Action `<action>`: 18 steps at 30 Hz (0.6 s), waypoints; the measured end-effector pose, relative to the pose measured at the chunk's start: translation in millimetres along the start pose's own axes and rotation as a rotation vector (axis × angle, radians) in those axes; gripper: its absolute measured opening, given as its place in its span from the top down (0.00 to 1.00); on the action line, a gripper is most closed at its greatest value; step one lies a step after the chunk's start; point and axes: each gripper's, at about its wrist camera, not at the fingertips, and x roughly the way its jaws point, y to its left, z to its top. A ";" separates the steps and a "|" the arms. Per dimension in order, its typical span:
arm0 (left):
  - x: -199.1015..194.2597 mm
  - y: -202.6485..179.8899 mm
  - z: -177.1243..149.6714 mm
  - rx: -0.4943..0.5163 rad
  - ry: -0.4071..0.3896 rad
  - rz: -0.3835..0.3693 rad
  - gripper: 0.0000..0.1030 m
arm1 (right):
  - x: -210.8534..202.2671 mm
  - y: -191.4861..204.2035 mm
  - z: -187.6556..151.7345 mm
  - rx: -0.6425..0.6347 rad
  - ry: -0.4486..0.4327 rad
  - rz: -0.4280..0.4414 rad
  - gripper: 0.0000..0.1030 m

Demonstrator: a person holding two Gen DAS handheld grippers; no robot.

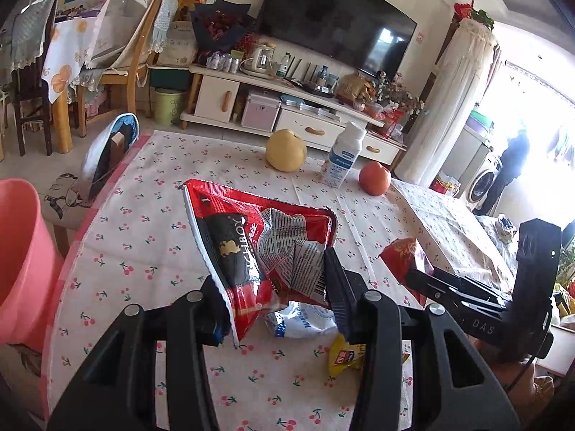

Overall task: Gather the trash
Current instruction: 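Carry both red packets over the pink bucket and open both grippers to drop them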

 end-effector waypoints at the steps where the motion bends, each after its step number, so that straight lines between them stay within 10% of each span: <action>1: -2.3 5.2 2.0 -0.014 -0.005 0.005 0.55 | 0.4 5.1 1.0 -0.001 -0.002 0.008 0.51; 18: -63.4 131.7 34.8 -0.268 -0.161 0.209 0.55 | 41.9 166.5 20.7 -0.120 0.030 0.190 0.51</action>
